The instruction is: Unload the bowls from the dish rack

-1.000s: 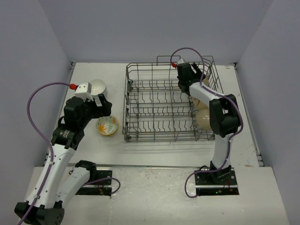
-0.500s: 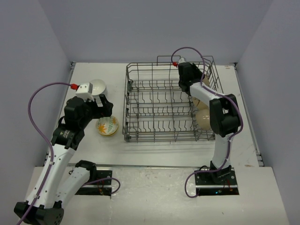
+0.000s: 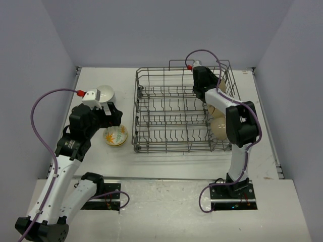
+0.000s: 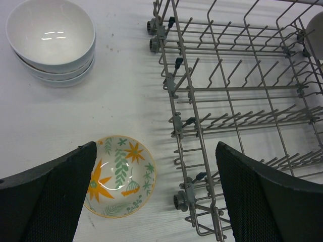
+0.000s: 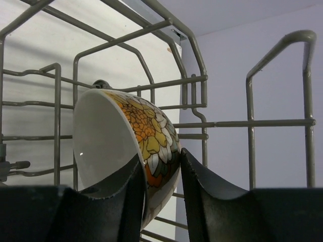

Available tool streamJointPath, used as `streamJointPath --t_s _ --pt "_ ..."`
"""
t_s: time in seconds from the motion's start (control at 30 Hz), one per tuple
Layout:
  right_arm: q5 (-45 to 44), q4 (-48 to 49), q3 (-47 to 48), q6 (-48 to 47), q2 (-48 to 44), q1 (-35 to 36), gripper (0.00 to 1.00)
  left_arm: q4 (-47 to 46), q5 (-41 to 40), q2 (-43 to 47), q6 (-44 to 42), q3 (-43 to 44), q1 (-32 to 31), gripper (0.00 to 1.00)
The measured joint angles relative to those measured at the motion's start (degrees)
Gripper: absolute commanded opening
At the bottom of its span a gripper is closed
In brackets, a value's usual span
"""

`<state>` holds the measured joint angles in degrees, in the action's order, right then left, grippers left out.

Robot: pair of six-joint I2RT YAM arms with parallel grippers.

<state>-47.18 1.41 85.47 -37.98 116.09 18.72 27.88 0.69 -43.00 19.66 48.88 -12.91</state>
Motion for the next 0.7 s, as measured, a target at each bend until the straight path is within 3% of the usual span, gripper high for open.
streamJointPath --t_s 0.53,0.7 --pt "-2.89 4.44 -1.11 -2.64 0.15 -0.72 0.08 -0.02 0.46 0.26 -0.55 -0.04 -0.31 1.0" --pt "-2.91 4.83 -1.29 -2.32 0.22 -0.79 0.15 -0.02 0.55 0.28 -0.81 -0.04 -0.37 1.0"
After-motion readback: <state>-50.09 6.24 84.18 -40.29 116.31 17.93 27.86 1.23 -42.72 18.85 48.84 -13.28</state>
